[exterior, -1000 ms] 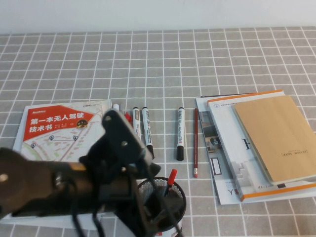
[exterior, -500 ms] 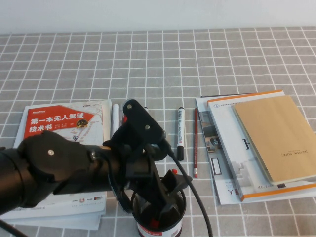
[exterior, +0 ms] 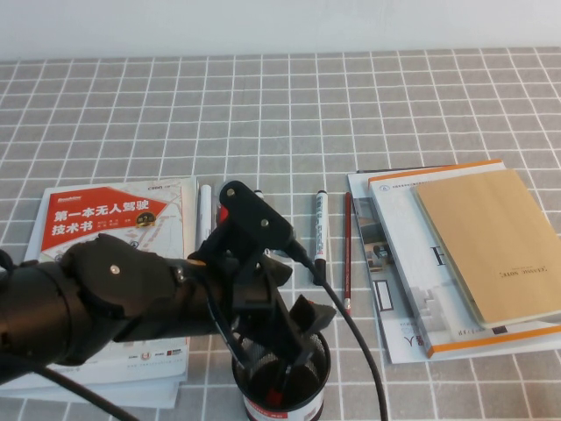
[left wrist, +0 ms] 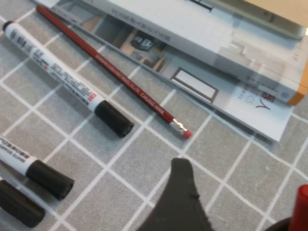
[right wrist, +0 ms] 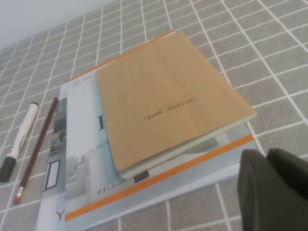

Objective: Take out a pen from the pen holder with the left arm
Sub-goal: 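Take a marker out of the pen holder and lay it on the table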

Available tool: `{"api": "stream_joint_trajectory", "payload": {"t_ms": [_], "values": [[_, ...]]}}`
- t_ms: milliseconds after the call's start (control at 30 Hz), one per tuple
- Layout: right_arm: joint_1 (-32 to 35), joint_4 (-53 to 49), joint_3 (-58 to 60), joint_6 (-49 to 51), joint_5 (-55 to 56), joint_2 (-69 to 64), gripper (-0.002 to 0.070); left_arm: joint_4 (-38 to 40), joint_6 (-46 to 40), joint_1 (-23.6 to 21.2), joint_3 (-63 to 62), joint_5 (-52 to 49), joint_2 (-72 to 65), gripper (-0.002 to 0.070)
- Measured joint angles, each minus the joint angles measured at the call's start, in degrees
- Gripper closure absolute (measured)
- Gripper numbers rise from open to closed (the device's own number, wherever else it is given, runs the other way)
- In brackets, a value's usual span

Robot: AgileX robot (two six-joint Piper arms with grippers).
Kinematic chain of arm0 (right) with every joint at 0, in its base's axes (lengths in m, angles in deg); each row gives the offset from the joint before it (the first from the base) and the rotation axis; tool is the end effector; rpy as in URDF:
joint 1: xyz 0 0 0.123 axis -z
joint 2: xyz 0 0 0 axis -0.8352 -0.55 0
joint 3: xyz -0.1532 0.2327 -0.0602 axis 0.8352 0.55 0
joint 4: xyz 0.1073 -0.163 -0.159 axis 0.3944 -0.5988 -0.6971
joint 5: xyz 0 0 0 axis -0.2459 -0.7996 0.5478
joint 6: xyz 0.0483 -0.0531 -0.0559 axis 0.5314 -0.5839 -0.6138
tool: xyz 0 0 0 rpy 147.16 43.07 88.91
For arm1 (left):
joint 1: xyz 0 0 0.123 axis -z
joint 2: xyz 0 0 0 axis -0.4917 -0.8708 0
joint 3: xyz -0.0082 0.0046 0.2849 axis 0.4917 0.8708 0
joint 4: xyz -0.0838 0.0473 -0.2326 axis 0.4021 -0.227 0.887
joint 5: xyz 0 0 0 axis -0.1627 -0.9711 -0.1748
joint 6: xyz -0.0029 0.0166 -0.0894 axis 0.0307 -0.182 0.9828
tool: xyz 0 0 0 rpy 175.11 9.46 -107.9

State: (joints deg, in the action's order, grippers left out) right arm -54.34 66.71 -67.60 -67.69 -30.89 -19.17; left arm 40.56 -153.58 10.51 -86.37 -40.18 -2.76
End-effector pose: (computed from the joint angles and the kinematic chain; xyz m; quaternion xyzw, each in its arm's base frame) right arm 0.0526 0.0077 0.1723 0.1380 0.7891 0.1452 0.5807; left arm 0.2058 -0.2051 0.2276 0.4348 0.7966 -0.2248 0.3547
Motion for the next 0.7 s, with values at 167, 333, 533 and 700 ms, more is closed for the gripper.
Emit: {"api": "stream_joint_trajectory", "payload": {"t_ms": [167, 333, 533, 700], "values": [[0.0, 0.0, 0.0, 0.0, 0.0, 0.0, 0.0689, 0.2, 0.2, 0.0, -0.1, 1.7, 0.0, 0.0297], [0.0, 0.0, 0.0, 0.0, 0.0, 0.0, 0.0689, 0.2, 0.3, 0.0, -0.1, 1.9, 0.0, 0.0512], [0.0, 0.0, 0.0, 0.0, 0.0, 0.0, 0.0689, 3.1, 0.3, 0.0, -0.1, 1.9, 0.0, 0.0649], [0.0, 0.0, 0.0, 0.0, 0.0, 0.0, 0.0689, 6.9, 0.7, 0.0, -1.8, 0.1, 1.4, 0.0654]]}}
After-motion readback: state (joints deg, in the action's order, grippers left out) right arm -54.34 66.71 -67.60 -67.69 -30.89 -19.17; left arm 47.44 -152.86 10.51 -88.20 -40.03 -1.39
